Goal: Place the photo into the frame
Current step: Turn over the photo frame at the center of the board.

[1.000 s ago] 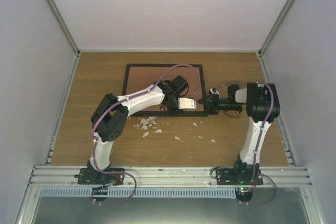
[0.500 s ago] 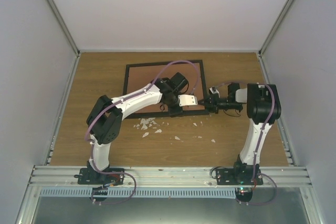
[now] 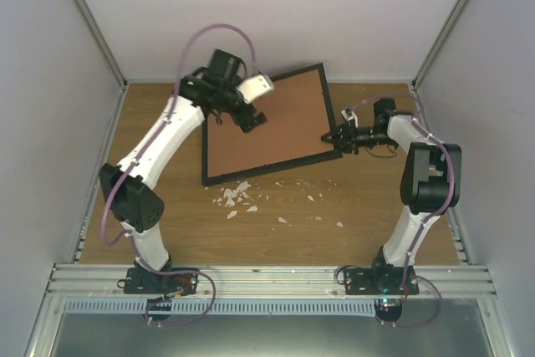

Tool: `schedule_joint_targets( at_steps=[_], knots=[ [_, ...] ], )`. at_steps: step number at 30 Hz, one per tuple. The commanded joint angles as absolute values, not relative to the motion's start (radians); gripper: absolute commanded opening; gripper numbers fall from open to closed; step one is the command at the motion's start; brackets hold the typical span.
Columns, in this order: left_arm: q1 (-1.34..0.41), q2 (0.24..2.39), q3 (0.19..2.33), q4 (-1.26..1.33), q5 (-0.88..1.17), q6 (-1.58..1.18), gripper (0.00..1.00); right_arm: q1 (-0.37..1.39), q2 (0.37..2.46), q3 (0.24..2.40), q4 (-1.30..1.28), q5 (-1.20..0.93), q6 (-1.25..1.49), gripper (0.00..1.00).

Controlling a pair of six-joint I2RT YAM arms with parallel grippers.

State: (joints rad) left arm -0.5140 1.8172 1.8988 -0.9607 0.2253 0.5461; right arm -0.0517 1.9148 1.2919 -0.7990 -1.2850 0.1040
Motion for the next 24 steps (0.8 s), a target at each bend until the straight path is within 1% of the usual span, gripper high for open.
schedule_joint_targets(
  at_steps=[1,7,11,17,20,24],
  knots=[
    [-0.411,1.728,1.93,-0.975,0.271,0.435,0.99,-0.063,1.76,1.474,-0.879,-1.14,-0.2,0.01],
    [-0.299,1.662,1.891,-0.938,0.343,0.343,0.99,-0.063,1.671,1.709,-0.974,-0.92,-0.337,0.01],
    [-0.244,1.636,1.891,-0.913,0.359,0.303,0.99,-0.059,1.59,1.785,-0.921,-0.742,-0.396,0.01],
    [-0.151,1.612,1.888,-0.899,0.413,0.273,0.99,-0.004,1.462,1.769,-0.809,-0.528,-0.53,0.01],
    [-0.097,1.597,1.866,-0.881,0.446,0.248,0.99,0.082,1.39,1.714,-0.743,-0.416,-0.618,0.01],
    [-0.014,1.574,1.824,-0.857,0.492,0.218,0.99,0.205,1.294,1.587,-0.627,-0.264,-0.736,0.01]
  ],
)
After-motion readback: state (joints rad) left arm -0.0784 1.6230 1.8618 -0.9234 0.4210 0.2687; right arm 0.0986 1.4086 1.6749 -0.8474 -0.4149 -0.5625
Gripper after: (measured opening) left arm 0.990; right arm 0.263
